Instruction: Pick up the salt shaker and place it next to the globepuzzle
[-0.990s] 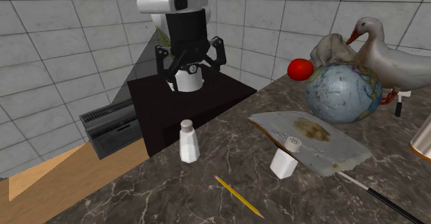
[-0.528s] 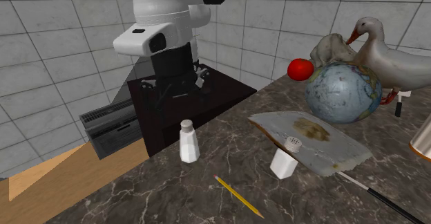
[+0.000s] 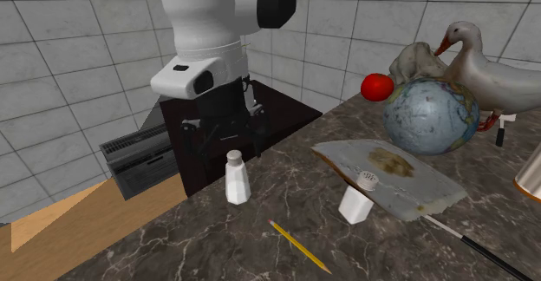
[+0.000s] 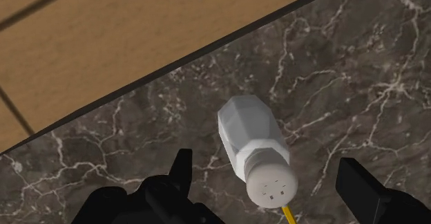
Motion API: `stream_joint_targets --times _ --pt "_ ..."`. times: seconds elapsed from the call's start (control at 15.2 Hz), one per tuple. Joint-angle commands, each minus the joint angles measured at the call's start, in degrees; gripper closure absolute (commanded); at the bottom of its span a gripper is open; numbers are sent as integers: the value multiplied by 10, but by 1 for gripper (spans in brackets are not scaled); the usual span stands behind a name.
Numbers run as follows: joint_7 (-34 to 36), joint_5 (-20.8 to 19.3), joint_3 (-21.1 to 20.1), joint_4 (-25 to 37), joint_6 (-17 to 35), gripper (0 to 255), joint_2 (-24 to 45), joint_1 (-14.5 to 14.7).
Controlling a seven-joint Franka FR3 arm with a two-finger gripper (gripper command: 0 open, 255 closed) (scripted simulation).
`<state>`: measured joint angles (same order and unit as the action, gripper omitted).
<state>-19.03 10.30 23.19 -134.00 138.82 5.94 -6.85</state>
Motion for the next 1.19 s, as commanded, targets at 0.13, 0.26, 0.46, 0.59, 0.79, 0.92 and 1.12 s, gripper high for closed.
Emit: stream_joint_targets --times 0.13,0.26,0.46,0.59,0.79,0.92,1.12 --pt "-1 1 0 0 1 0 1 0" --pt "-1 1 0 0 1 0 1 0" --pt "-1 1 0 0 1 255 1 0" --pt "-1 1 0 0 1 255 1 0" --pt "-1 1 0 0 1 255 1 0" --pt "-1 1 0 0 1 255 1 0" --pt "11 -14 3 5 -20 255 -18 1"
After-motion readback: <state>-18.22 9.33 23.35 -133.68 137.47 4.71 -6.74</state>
